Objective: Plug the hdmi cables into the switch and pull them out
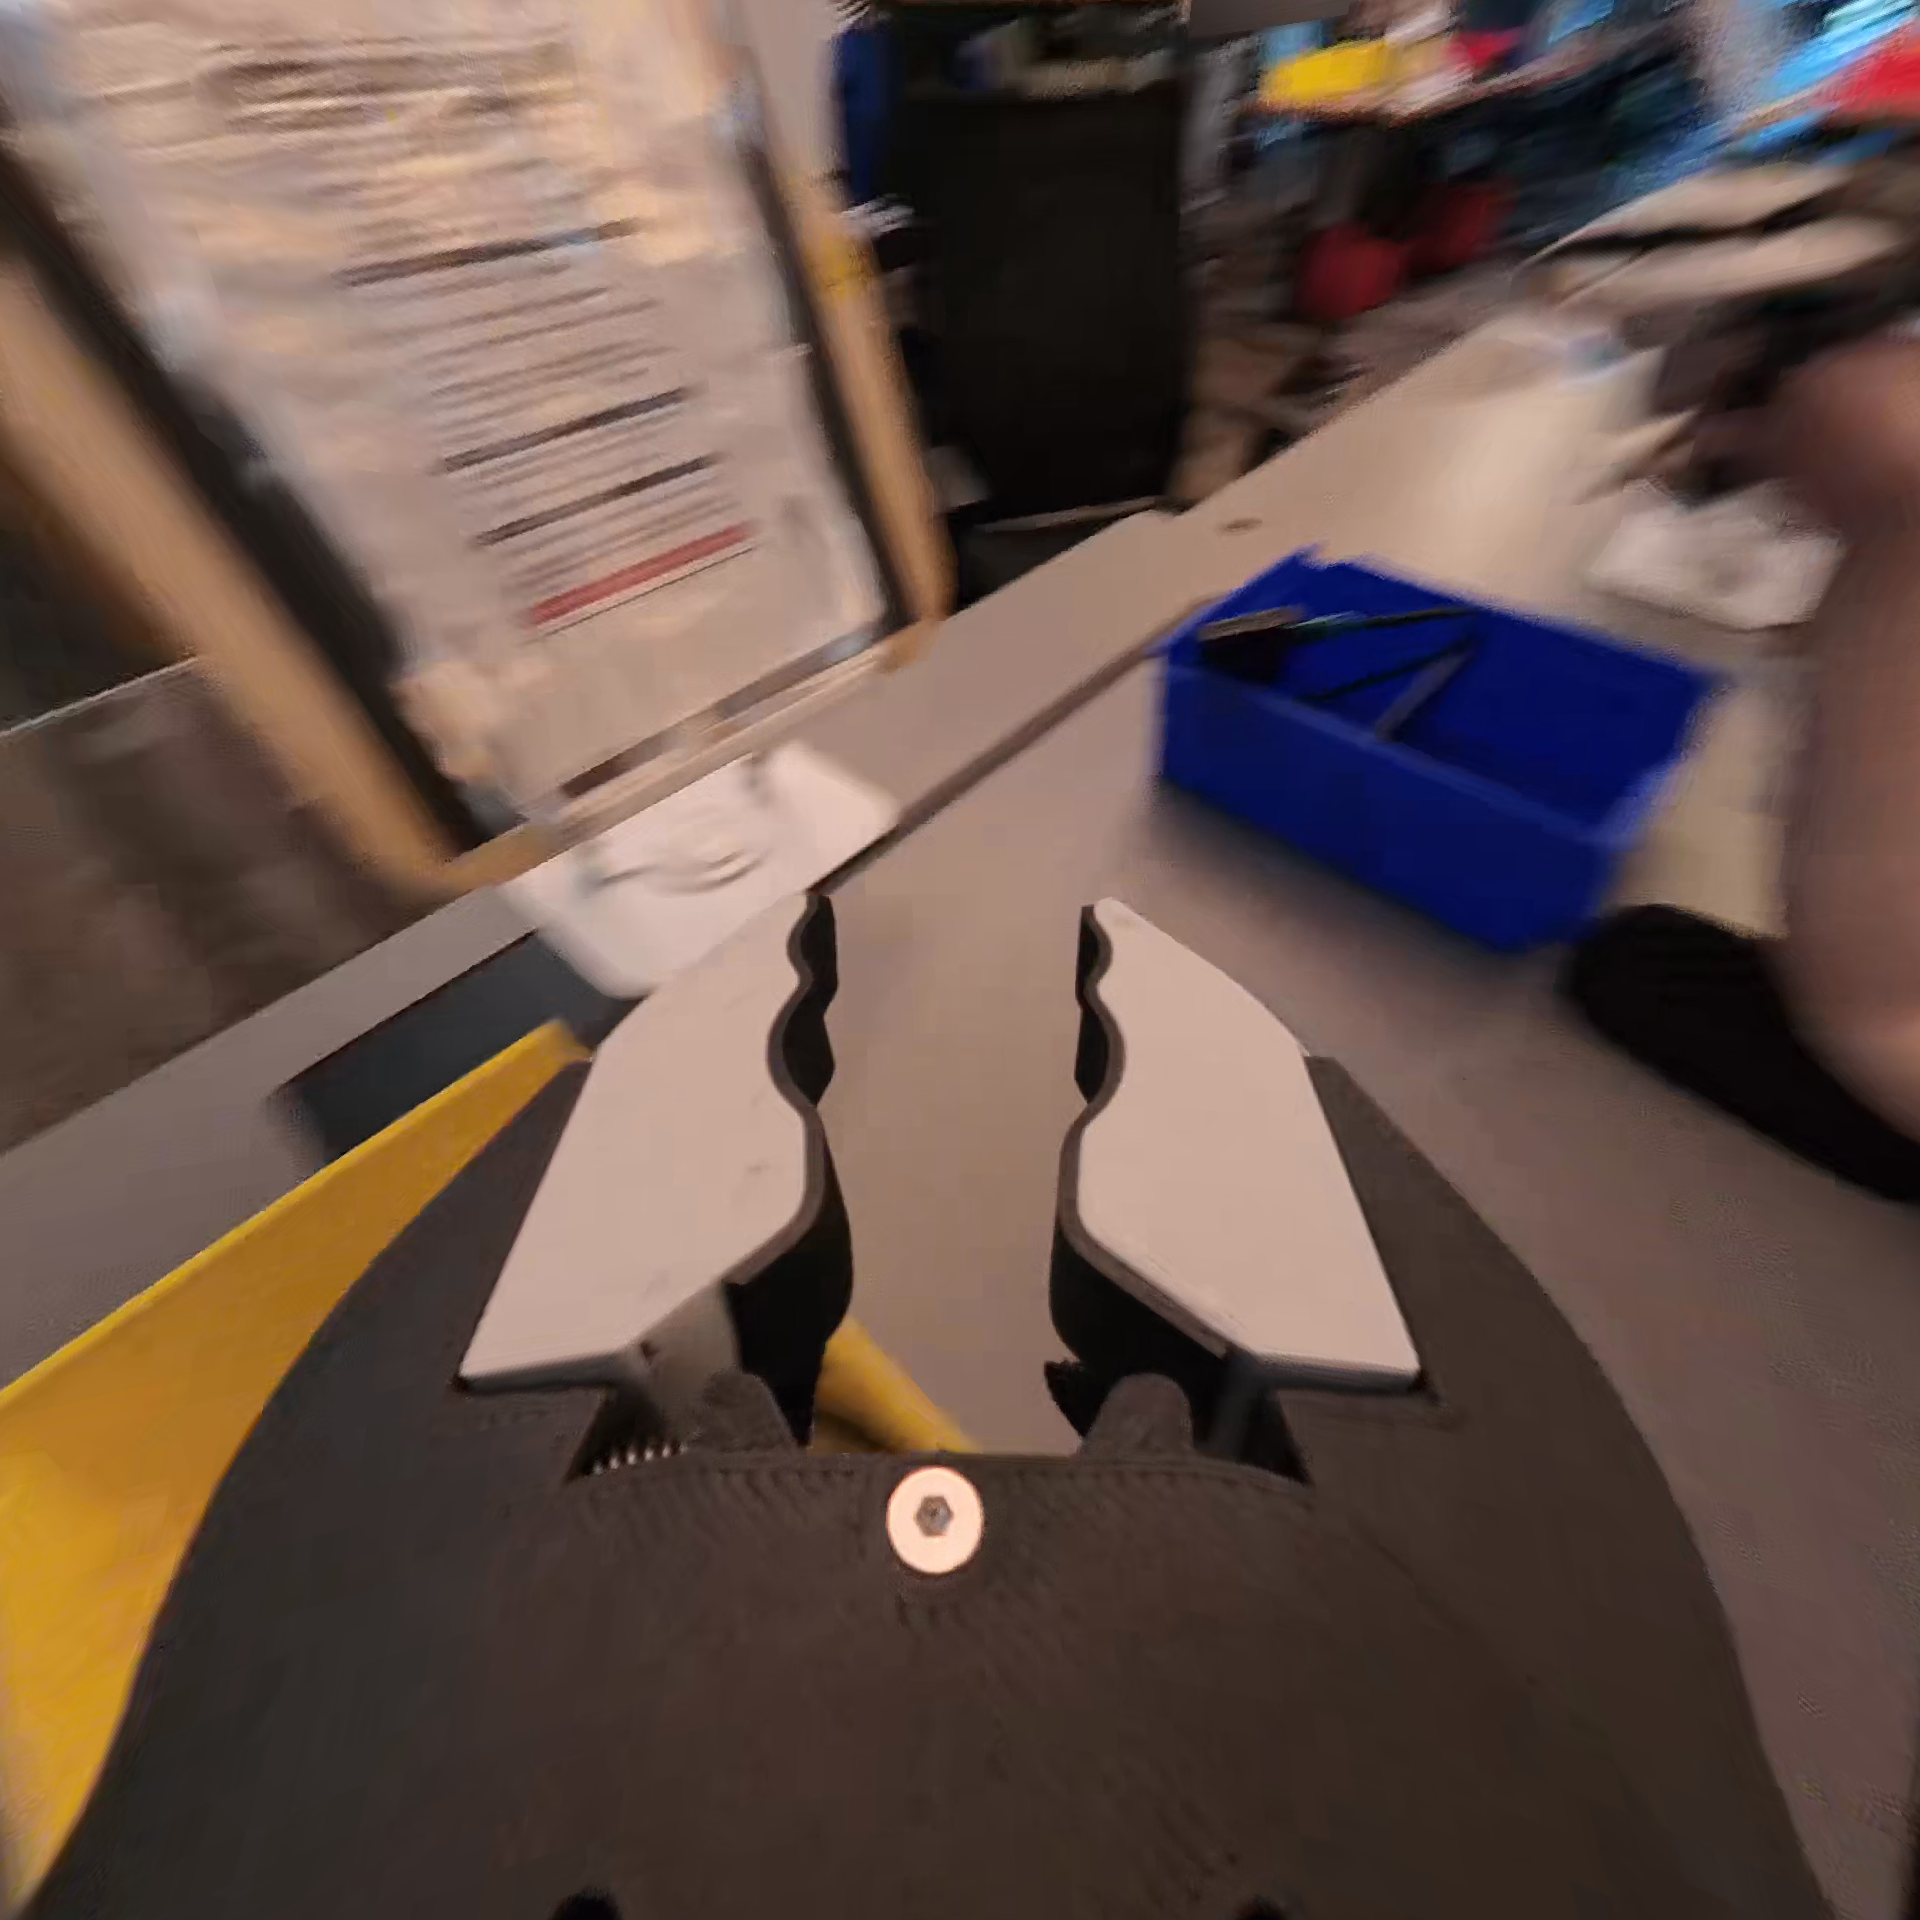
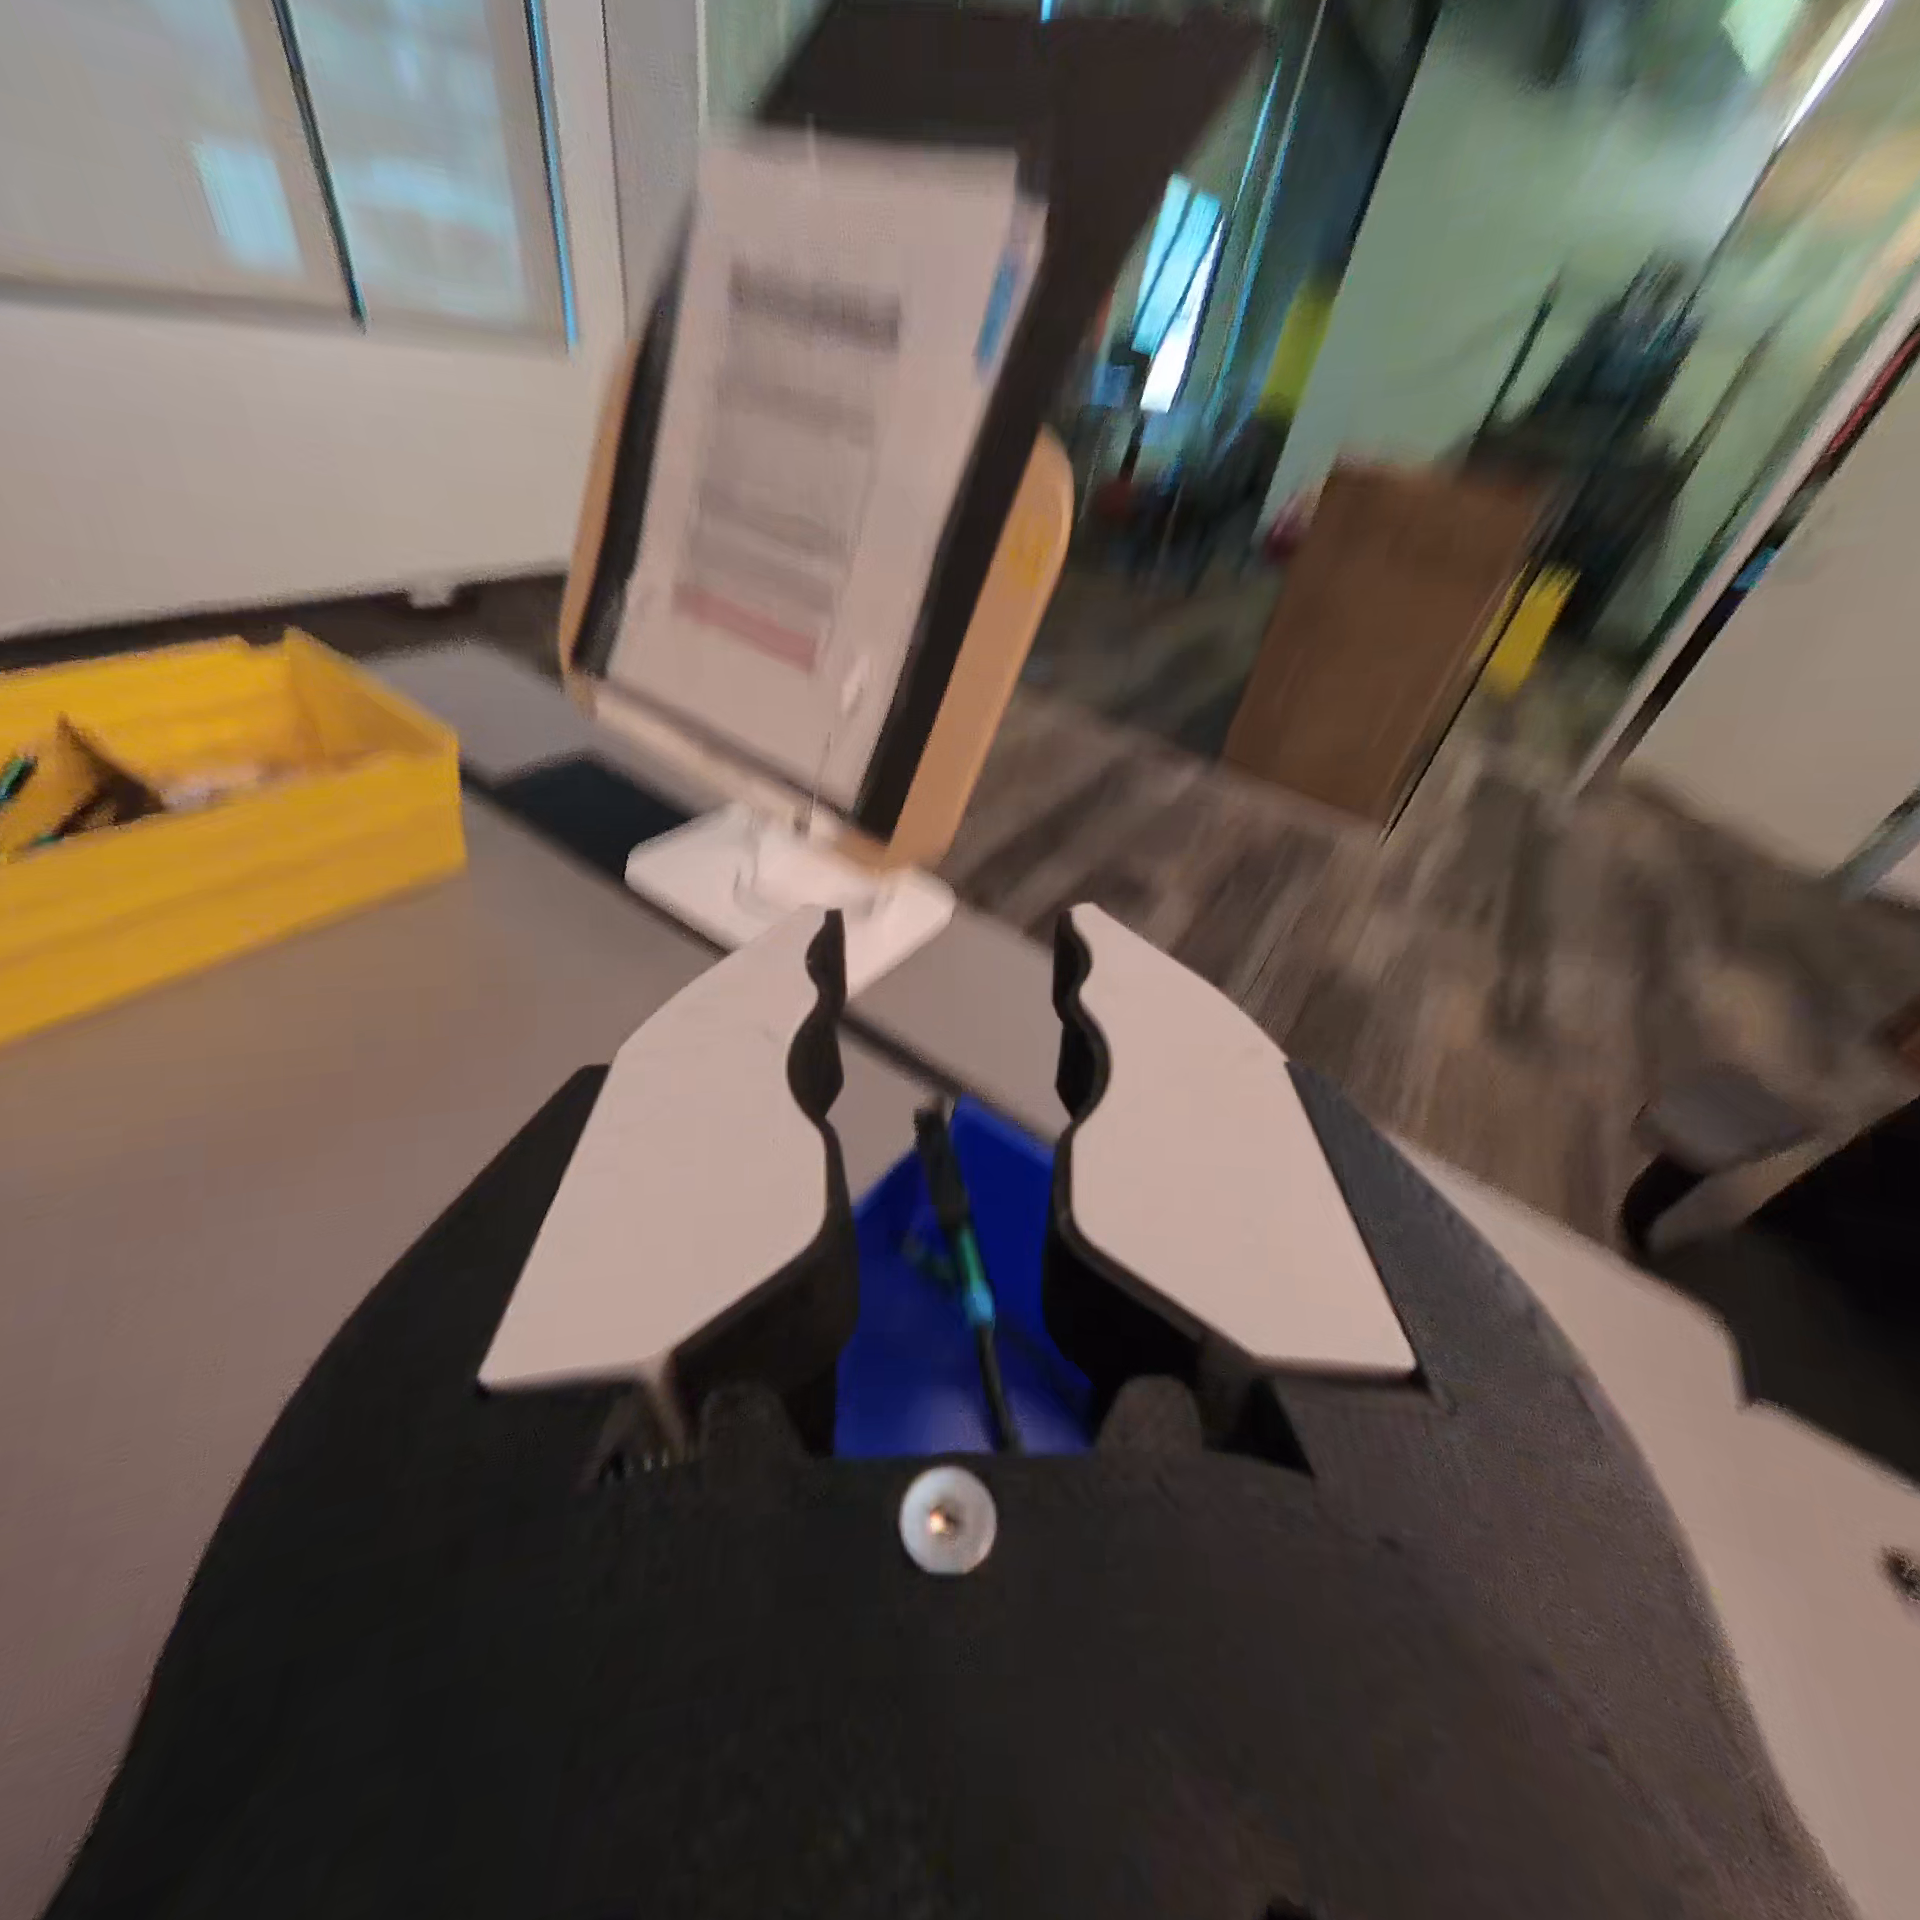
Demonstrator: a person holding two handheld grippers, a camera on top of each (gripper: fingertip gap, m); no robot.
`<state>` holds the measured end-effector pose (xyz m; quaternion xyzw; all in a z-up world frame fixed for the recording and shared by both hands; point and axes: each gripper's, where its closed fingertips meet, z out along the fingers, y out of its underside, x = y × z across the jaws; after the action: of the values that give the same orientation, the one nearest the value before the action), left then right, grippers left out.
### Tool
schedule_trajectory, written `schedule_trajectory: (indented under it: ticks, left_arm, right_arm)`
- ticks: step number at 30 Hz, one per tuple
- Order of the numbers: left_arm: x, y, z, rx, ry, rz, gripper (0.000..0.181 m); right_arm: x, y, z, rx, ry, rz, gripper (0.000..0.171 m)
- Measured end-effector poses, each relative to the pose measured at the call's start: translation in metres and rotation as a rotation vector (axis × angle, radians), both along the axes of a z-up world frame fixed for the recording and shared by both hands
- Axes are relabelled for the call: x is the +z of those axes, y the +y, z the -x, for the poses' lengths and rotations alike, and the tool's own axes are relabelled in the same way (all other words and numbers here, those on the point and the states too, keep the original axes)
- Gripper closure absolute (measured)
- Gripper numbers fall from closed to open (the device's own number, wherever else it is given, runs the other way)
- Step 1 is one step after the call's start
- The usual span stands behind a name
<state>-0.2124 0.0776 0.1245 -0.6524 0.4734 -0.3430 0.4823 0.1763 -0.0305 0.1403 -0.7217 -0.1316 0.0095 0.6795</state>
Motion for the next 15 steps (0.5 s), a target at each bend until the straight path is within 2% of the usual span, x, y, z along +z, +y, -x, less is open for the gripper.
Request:
schedule_trajectory:
  ticks: [3, 5, 10, 12, 15]
  left_arm:
    - [-0.018, 0.042, 0.064, 0.317, 0.181, -0.04, 0.137]
    - [-0.038, 0.057, 0.095, 0.404, 0.282, -0.002, 0.139]
    - [-0.09, 0.087, 0.124, 0.424, 0.397, 0.166, 0.143]
    - [-0.114, 0.086, 0.127, 0.369, 0.51, 0.207, 0.144]
    - [-0.144, 0.09, 0.126, 0.268, 0.694, 0.025, 0.144]
  right_arm:
    - [0.055, -0.031, 0.027, -0.021, -0.072, -0.266, 0.133]
    - [0.074, -0.045, 0.044, -0.033, -0.133, -0.376, 0.135]
    - [0.078, -0.047, 0.079, -0.01, -0.226, -0.386, 0.138]
    - [0.072, -0.041, 0.09, 0.011, -0.26, -0.359, 0.138]
    - [0.061, -0.028, 0.102, 0.043, -0.293, -0.309, 0.138]
